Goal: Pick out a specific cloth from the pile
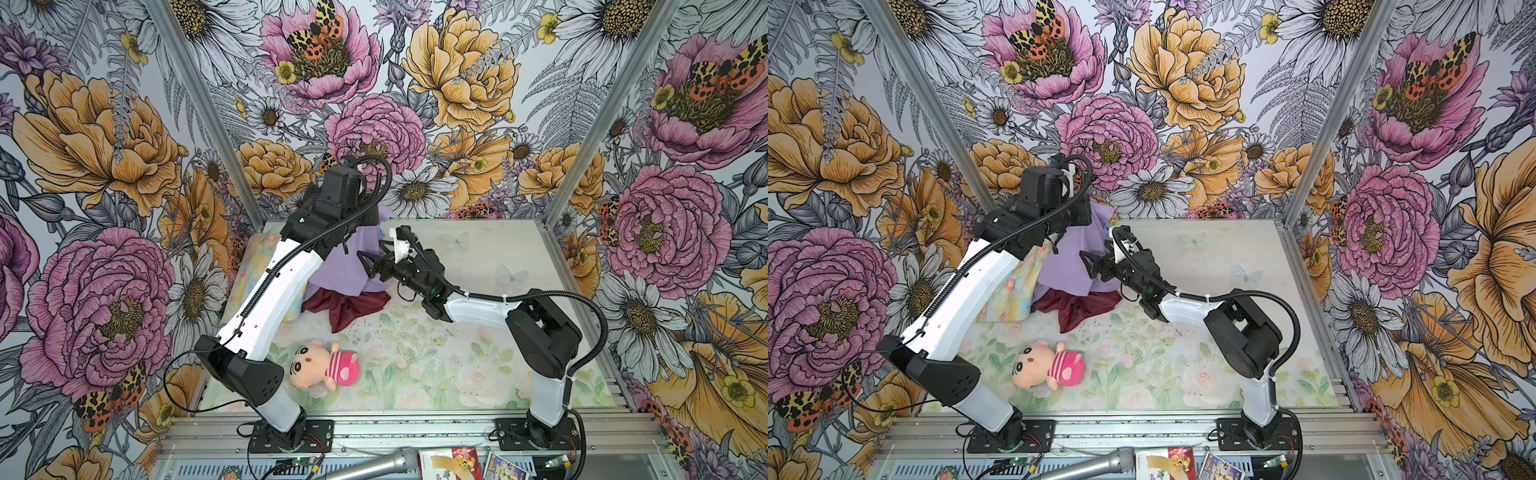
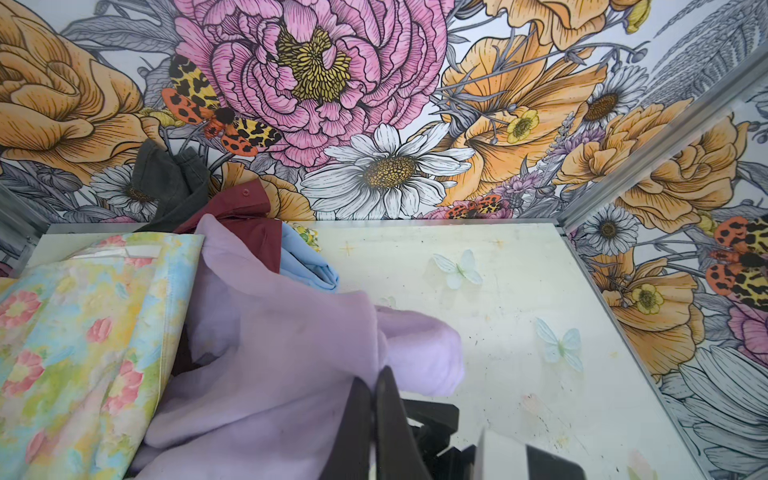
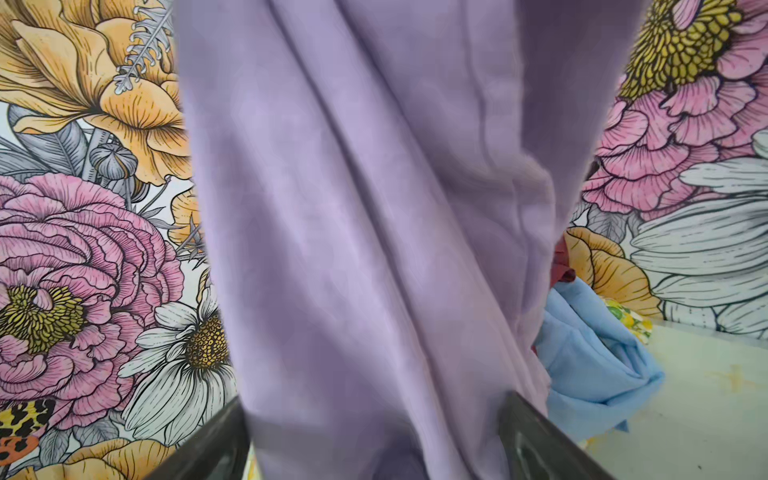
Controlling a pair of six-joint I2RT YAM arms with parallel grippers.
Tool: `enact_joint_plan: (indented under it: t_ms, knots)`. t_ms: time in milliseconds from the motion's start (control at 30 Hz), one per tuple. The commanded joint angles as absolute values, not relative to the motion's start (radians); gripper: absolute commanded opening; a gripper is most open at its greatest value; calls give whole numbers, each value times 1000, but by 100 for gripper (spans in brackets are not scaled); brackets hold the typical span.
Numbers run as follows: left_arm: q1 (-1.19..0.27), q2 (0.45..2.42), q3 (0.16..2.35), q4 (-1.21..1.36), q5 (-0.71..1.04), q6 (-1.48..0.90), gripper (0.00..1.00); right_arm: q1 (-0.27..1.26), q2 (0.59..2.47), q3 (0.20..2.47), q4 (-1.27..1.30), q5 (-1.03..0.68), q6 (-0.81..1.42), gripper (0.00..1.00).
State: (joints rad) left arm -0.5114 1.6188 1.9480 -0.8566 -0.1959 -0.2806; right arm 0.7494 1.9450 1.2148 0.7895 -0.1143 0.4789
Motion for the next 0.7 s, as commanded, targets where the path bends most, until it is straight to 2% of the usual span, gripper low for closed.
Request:
enact_joint_plan:
  t_ms: [0, 133, 200, 300, 433, 467, 567, 667]
  knots:
    - [-533, 1586, 1931, -812, -168, -284, 0, 753, 2008, 1282, 882, -39, 568, 91]
    - [-559, 1570, 1901, -791, -152, -287, 0, 753, 2084, 1362, 883, -29, 662, 76]
    - [-570, 1565, 1888, -783, -149, -287, 0, 753, 2116, 1393, 887, -44, 697, 65]
    - [-578, 1564, 1875, -777, -141, -284, 0, 756, 2127, 1400, 891, -37, 704, 45]
    - [-583, 1565, 1862, -763, -118, -278, 0, 755, 2088, 1371, 897, -23, 677, 6]
    - [-585, 1565, 1862, -762, -112, -273, 0, 756, 2072, 1364, 894, -13, 668, 0]
    - [-595, 1561, 1855, -747, -103, -259, 2, 752, 2025, 1349, 885, -1, 655, 0]
    - [-606, 1549, 1848, -738, -97, -239, 18, 747, 1984, 1341, 883, 3, 666, 0]
